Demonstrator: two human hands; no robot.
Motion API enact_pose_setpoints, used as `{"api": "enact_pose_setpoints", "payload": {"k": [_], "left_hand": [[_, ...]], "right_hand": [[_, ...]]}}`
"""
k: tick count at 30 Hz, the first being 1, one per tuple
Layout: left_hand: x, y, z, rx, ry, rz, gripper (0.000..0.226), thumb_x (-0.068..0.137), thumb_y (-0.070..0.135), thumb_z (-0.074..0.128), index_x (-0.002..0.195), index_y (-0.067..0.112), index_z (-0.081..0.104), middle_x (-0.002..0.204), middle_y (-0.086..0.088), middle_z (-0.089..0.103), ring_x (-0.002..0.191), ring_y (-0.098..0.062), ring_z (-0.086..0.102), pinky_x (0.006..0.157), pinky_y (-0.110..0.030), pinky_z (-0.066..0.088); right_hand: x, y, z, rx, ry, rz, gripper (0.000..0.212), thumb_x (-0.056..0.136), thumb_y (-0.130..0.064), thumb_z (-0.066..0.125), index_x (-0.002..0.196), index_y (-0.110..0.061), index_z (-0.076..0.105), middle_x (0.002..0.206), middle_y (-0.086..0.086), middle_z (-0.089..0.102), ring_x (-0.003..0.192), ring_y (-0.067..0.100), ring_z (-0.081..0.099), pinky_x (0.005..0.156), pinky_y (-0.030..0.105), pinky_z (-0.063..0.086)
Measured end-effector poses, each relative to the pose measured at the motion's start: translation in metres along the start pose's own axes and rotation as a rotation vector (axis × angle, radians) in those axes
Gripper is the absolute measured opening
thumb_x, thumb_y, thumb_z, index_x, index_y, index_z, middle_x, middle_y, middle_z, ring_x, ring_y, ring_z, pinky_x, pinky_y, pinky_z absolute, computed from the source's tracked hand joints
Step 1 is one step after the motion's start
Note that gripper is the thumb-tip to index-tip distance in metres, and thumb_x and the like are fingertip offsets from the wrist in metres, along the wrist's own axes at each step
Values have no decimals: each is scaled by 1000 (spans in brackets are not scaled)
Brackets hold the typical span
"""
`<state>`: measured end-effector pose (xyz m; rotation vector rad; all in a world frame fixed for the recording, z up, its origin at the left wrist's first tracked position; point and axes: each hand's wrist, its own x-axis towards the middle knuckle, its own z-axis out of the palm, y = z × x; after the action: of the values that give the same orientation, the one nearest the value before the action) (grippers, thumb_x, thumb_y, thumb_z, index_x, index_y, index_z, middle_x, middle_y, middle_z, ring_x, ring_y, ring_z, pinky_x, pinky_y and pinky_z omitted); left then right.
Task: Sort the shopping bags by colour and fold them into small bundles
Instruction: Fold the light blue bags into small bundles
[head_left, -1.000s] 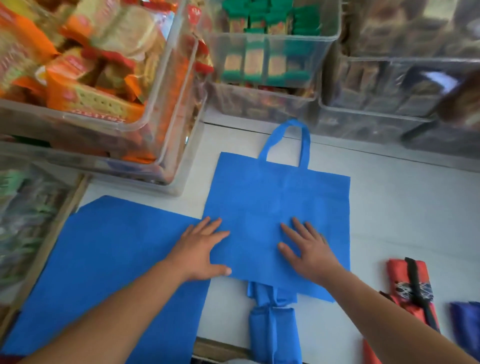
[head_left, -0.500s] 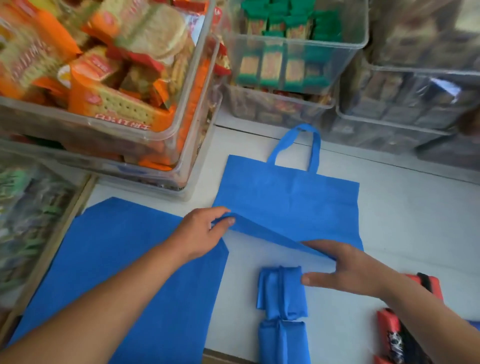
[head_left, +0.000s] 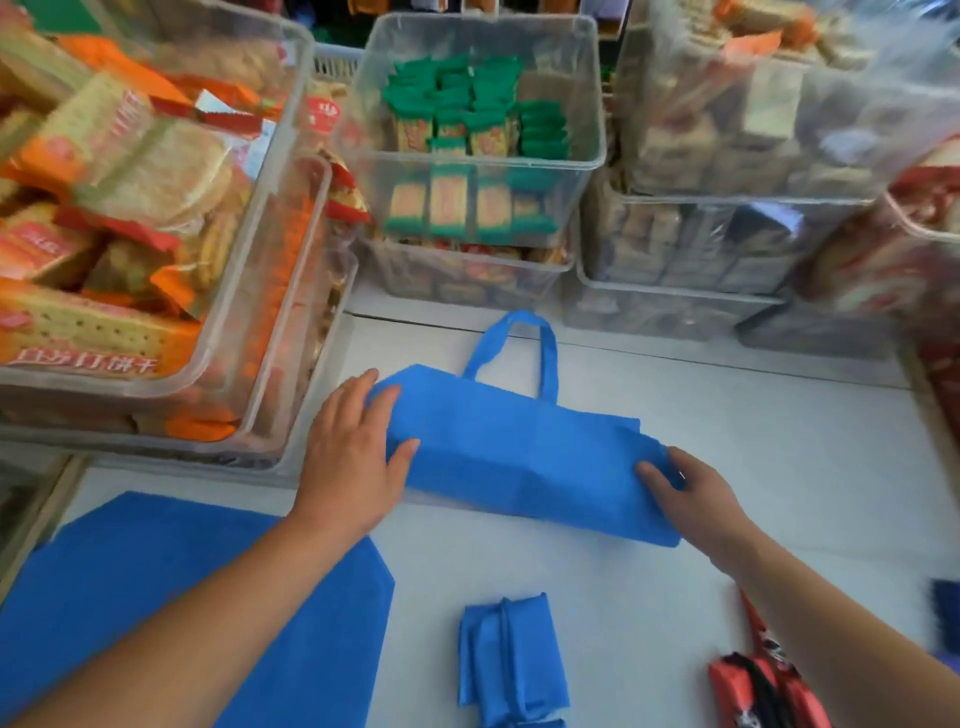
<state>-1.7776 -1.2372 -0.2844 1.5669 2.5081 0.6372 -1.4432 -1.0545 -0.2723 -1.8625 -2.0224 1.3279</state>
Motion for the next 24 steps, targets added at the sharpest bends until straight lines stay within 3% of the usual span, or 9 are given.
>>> {"api": "enact_pose_setpoints", "payload": {"k": [3,5,7,9,12,17,21,24], "left_hand": [[-3,7,21,141,-157,223,60,86,32,74,140,10,58,154,-15,47,145,-38,39,118,-58,27],[-6,10,39,209,-307,229,60,90,47,54,142,17,57,151,-9,53,143,-32,45,120,-50,21],[-7,13,55,289,-426,176,63,91,54,38,138,20,61,142,-7,61,134,-30,55,117,-51,33],[-9,12,66,334,-485,138,63,93,55,35,134,18,65,139,-8,63,130,-31,59,114,-54,38],[-20,1,82,369,-477,141,64,98,55,33,139,15,62,148,-9,56,139,-31,51,114,-53,22],[-24,-16,93,337,-414,149,61,105,52,24,151,21,49,162,-1,39,149,-25,37,117,-50,19],[-16,-28,108,332,-417,158,62,107,54,14,161,26,26,170,3,16,158,-22,11,121,-50,11],[-13,-31,117,347,-423,173,63,107,54,15,163,25,18,172,2,8,158,-23,2,121,-51,8]], "right_hand": [[30,-2,7,-156,-29,44,28,100,-39,57,91,-13,55,85,8,61,78,30,57,66,36,43],[47,-1,13,-303,-59,41,25,100,-42,56,91,-20,54,87,3,62,81,26,58,70,37,47],[62,-3,21,-381,-47,5,23,101,-42,55,103,-19,59,102,2,64,92,26,58,79,38,48],[74,-5,30,-419,14,-31,29,102,-40,54,115,-15,59,116,1,60,99,26,55,81,37,45],[88,-8,41,-487,103,-84,31,101,-46,52,117,-19,59,109,-2,53,90,20,49,72,35,42],[100,3,54,-497,220,-139,31,96,-49,61,113,-23,61,103,-7,40,101,23,49,67,34,41],[112,11,59,-333,241,-85,34,92,-55,62,110,-27,55,110,-9,45,102,22,54,70,35,44],[113,4,58,-315,298,-59,47,88,-50,70,124,-24,53,124,-2,51,113,29,55,84,44,49]]}}
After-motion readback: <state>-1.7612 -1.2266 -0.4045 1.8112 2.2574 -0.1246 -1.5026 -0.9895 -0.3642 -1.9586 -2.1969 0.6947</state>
